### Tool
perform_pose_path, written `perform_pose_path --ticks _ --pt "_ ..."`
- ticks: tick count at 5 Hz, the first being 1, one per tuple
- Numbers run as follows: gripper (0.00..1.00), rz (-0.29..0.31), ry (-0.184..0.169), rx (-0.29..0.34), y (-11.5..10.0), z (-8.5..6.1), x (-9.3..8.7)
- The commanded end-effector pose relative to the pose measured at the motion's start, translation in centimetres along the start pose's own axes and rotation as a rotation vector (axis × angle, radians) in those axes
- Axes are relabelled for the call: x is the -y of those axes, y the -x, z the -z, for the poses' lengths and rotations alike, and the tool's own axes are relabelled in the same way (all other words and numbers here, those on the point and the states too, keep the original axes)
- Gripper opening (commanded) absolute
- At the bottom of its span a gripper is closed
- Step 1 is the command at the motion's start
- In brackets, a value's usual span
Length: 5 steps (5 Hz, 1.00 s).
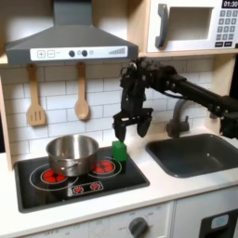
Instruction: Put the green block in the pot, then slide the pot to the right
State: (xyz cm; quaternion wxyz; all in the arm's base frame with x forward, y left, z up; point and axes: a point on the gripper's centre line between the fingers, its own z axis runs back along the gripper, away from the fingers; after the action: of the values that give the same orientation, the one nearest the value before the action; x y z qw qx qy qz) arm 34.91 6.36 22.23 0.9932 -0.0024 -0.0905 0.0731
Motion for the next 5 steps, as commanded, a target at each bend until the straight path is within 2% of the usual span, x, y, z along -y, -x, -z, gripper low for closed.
perform_pose_path --ticks 1,2,3,4,5 --pt "1.00 0.006 -0.012 0.010 -1.9 0.4 -0.1" --pt "1.00 0.036 -0.001 0.009 -3.0 0.8 0.5" --pt "1.00 0.059 -0.024 -0.001 -3.8 1.2 0.4" --pt "1.00 0.057 -0.022 0.001 -4.3 1.7 0.4" --pt "1.00 0.060 -0.014 -0.009 -3.2 3.6 2.5"
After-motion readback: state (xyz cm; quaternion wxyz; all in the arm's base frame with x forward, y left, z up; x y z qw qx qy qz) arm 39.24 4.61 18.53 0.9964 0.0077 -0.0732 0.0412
